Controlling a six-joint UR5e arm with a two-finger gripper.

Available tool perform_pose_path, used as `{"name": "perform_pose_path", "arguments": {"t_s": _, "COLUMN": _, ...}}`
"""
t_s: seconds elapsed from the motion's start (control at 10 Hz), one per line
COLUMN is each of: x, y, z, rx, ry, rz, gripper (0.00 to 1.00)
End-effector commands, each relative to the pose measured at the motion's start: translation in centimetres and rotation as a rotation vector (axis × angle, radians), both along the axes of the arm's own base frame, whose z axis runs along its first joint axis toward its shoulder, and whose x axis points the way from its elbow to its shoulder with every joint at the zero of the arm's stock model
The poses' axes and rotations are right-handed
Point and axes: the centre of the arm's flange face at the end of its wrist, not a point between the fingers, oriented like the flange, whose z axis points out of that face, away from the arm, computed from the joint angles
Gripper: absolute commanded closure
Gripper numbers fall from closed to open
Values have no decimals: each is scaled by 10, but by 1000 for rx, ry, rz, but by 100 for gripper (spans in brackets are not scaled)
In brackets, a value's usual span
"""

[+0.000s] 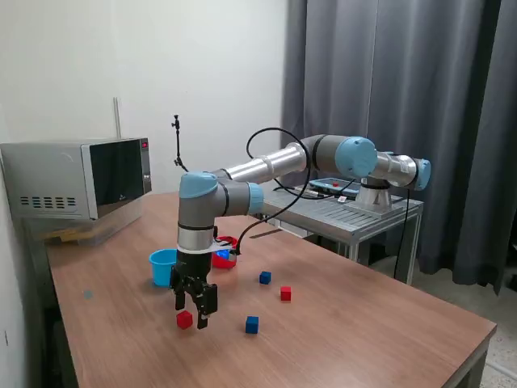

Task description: Place red objects in the red bin, and blue objects in the blue bin.

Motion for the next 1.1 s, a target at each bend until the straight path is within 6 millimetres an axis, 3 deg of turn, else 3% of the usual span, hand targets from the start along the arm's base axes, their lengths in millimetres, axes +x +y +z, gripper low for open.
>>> {"name": "perform_pose_path", "arguments": {"t_s": 0.0, "x": 0, "y": 0, "z": -1, "rx": 0, "ry": -2, "rz": 0, "gripper": 0}}
{"name": "perform_pose_path", "arguments": {"t_s": 1.0, "x": 3, "y": 0, "z": -11, "rx": 4, "ry": -13, "rz": -1, "gripper": 0}}
